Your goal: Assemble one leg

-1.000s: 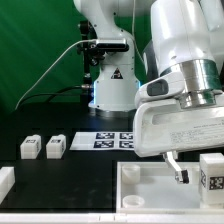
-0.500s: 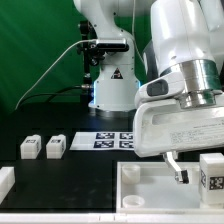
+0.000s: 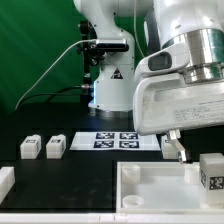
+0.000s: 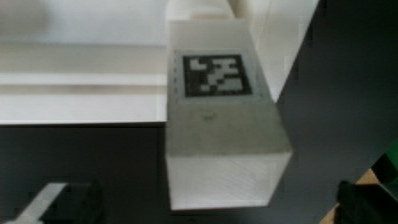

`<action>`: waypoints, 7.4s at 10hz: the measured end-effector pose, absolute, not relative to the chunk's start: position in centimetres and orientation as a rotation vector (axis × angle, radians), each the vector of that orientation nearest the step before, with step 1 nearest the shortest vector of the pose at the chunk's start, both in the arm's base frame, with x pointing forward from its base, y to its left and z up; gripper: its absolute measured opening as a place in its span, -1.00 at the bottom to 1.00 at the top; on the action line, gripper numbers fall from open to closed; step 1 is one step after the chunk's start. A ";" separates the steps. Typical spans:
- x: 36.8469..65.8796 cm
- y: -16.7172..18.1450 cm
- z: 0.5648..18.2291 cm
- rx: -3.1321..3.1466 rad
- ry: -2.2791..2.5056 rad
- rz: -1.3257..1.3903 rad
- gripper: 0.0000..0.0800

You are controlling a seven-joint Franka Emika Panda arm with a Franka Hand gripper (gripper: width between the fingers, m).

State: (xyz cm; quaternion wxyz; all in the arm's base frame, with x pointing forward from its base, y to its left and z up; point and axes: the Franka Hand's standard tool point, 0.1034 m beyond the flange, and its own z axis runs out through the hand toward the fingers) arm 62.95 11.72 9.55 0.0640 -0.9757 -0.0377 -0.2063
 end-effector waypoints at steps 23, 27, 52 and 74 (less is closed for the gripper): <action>63.3 11.6 7.0 -2.185 1.924 0.206 -0.26; 63.2 11.8 6.9 -2.172 1.941 0.210 0.17; 63.1 12.3 6.8 -2.120 1.963 0.187 -0.06; 63.8 11.2 7.3 -2.938 0.686 -0.020 -0.26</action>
Offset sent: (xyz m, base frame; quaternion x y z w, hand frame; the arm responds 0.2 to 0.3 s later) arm 0.0064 -0.0154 -0.0120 -0.0050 -0.1682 0.0075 0.9857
